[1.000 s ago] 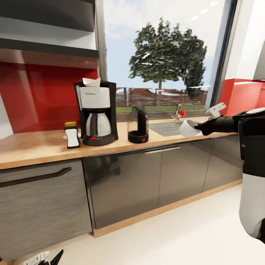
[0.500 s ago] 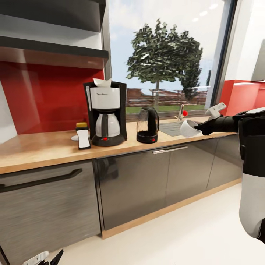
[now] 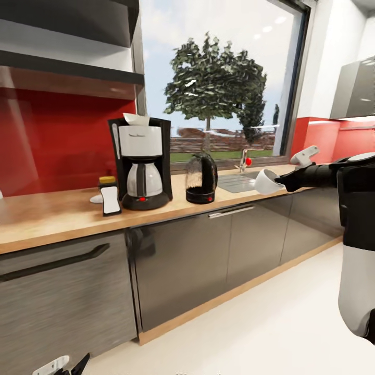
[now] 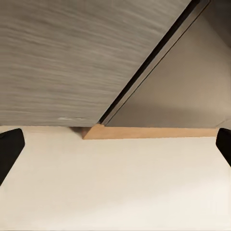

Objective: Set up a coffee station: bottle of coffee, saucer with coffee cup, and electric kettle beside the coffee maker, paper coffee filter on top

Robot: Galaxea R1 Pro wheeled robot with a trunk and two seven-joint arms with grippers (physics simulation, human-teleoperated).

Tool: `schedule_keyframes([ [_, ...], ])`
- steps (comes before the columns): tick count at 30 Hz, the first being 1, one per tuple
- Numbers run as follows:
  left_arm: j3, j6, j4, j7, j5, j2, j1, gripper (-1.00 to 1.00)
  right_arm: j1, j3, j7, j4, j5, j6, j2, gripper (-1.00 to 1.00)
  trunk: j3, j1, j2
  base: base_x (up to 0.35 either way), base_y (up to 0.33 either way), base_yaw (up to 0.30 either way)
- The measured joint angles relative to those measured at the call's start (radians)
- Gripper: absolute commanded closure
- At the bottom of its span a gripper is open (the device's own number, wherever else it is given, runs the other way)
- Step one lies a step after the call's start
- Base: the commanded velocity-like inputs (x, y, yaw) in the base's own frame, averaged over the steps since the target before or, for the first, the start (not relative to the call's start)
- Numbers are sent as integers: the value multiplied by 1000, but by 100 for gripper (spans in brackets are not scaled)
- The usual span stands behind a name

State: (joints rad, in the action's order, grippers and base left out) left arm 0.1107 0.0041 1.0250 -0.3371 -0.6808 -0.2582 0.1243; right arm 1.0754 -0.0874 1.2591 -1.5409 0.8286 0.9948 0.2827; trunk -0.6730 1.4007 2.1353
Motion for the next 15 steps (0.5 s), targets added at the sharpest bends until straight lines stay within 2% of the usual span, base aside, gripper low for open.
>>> schedule_keyframes([
  [7,0,0,0,0,0,0,0,-100,0,0,0,0,0,0,0,100,0,0,0,-91,300,-8],
  [15,0,0,0,0,0,0,0,-100,0,0,0,0,0,1,0,100,0,0,0,-201,260,0],
])
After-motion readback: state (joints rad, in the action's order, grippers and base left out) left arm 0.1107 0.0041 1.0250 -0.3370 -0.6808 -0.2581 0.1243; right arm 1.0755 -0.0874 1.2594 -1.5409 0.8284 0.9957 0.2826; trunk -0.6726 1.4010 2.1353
